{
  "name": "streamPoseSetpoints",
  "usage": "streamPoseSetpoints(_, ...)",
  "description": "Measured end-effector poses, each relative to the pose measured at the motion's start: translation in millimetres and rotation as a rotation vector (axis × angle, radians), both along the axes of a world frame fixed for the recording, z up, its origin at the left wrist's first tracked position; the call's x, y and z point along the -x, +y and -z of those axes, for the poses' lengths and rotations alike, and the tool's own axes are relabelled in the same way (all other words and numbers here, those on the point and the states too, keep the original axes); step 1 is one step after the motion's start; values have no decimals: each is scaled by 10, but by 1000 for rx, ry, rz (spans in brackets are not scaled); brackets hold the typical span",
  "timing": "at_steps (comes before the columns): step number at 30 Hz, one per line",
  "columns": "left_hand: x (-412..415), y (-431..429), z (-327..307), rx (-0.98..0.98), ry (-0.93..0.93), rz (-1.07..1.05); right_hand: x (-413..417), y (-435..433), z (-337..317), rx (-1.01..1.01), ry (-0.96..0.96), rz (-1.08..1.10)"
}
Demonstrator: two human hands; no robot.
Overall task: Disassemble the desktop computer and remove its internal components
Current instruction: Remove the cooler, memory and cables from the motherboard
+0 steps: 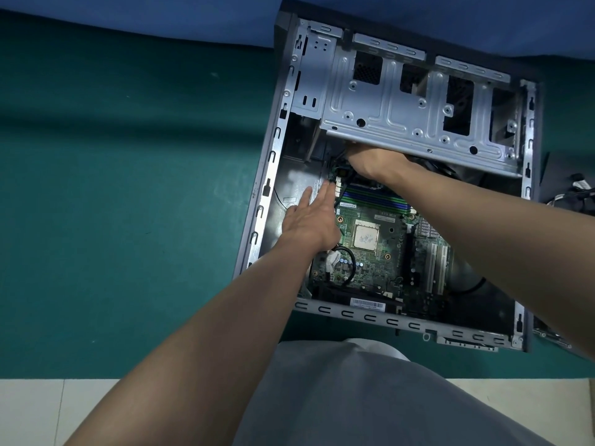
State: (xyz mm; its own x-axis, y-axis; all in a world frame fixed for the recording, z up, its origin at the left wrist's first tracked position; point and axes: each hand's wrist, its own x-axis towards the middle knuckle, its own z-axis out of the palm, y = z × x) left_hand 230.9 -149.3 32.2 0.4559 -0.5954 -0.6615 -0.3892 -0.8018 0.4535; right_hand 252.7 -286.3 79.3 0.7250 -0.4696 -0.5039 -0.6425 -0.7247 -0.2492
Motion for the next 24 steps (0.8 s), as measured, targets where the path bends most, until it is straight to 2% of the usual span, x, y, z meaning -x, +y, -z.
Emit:
streamPoseSetpoints(2,1,3,3,3,3,-6,-10,-68,73,-27,-3,-2)
streamPoseSetpoints(5,2,5,6,8,9,-15,44,-98,102,-68,98,-23)
streamPoseSetpoints(7,4,2,7,6,9,-12,39,-80,119,-61,79,-40)
streamPoseSetpoints(9,6,2,4,4,7,-12,10,-45,100,-23,33,-62)
streamPoseSetpoints(13,2,0,-2,7,12,-19,22,-31,81,15,120,5)
streamPoseSetpoints(16,6,-3,-8,4,9,-14,34,18,58,104,102,-80)
streamPoseSetpoints(20,6,0,-6,3,10,-15,15,-9,54,29,-2,-8)
streamPoseSetpoints(24,8,-2,-4,6,7,-17,64,-27,45,-20,108,19)
